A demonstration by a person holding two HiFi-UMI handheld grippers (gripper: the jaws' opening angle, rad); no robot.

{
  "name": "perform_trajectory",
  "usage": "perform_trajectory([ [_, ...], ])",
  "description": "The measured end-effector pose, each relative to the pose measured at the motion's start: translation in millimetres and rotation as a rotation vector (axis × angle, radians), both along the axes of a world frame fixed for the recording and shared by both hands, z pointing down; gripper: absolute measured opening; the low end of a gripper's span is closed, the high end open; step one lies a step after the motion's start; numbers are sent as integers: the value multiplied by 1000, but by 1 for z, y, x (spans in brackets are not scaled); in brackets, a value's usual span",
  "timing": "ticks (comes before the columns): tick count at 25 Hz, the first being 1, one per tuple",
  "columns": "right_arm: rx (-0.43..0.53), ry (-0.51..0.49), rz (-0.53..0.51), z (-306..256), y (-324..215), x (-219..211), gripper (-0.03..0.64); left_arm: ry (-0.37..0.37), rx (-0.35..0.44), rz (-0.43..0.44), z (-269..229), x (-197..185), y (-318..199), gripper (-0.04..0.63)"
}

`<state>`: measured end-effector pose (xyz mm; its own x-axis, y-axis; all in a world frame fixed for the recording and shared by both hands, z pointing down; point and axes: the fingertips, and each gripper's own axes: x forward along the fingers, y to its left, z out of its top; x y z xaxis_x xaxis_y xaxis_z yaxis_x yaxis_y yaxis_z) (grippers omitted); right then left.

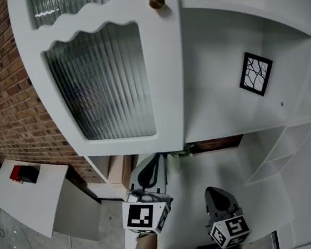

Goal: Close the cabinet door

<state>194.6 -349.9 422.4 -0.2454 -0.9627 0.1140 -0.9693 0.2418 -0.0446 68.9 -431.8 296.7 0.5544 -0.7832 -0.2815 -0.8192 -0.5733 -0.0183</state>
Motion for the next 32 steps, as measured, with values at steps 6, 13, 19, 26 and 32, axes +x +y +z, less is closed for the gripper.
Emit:
perform_trajectory([
  [6,-3,19,-4,-1,10,-11,2,-10,-28,8,11,-17,12,14],
  [13,13,40,-24,-6,29,-34,2,-48,-105,6,48,-48,44,14],
  [19,20,52,-23,-6,55,-53,2,-24,-119,10,51,-70,78,14],
  [26,27,40,-22,-4,95,-69,2,-12,-147,11,60,-90,121,14],
  [32,38,43,-23,-2,125,-78,2,-40,-153,-17,75,-112,151,14],
])
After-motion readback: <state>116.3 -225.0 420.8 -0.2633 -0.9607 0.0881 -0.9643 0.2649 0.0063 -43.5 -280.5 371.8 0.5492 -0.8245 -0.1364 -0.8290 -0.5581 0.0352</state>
